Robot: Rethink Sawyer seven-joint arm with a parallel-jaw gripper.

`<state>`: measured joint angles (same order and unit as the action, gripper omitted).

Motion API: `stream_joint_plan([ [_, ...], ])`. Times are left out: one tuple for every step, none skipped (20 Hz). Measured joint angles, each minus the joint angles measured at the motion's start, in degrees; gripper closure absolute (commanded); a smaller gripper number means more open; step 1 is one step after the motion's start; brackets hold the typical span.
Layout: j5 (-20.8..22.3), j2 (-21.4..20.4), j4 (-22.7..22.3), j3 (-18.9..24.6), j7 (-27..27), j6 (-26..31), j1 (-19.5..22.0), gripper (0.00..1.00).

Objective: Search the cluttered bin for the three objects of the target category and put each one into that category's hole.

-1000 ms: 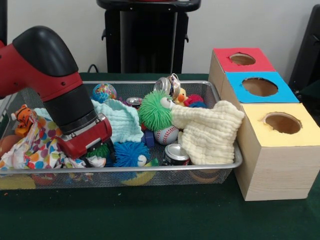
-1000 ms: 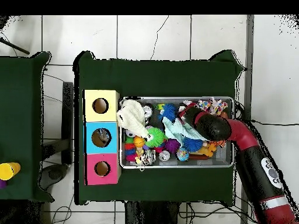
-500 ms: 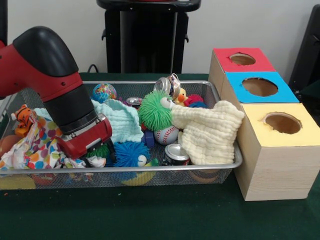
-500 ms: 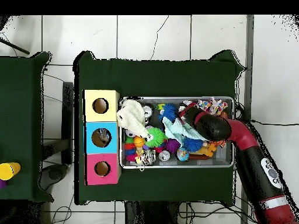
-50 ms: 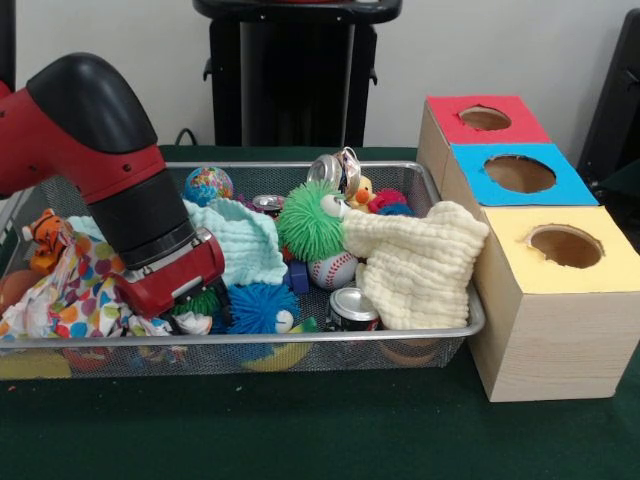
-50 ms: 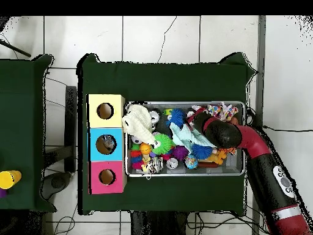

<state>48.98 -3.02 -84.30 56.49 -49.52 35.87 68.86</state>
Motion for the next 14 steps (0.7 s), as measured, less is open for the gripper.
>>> stream_joint_plan([
  [0.00, 0.00, -0.04, -0.03, 0.00, -0.11, 0.01, 0.00],
  [0.01, 0.00, -0.10, -0.05, 0.00, -0.28, 0.03, 0.00],
  [0.02, -0.02, -0.18, -0.11, 0.00, -0.46, 0.03, 0.00],
  [0.02, -0.03, -0.25, -0.16, 0.00, -0.65, 0.04, 0.00],
  [0.02, -0.05, -0.32, -0.22, 0.00, -0.83, 0.04, 0.00],
  [0.02, -0.11, -0.43, -0.29, 0.00, -1.09, 0.04, 0.00],
  [0.03, -0.22, -0.60, -0.46, 0.00, -1.53, 0.01, 0.00],
  [0.03, -0.32, -0.70, -0.60, 0.00, -1.83, -0.04, 0.00],
  [0.05, -0.67, -0.97, -1.01, 0.00, -2.62, -0.27, 0.00],
  [0.05, -0.79, -1.02, -1.13, 0.00, -2.78, -0.35, 0.00],
  [0.05, -0.91, -1.07, -1.25, 0.00, -2.93, -0.44, 0.00],
  [0.06, -1.08, -1.12, -1.41, 0.00, -3.09, -0.58, 0.00],
  [0.06, -1.34, -1.17, -1.61, 0.00, -3.28, -0.78, 0.00],
  [0.06, -1.62, -1.21, -1.85, 0.00, -3.45, -1.02, 0.00],
])
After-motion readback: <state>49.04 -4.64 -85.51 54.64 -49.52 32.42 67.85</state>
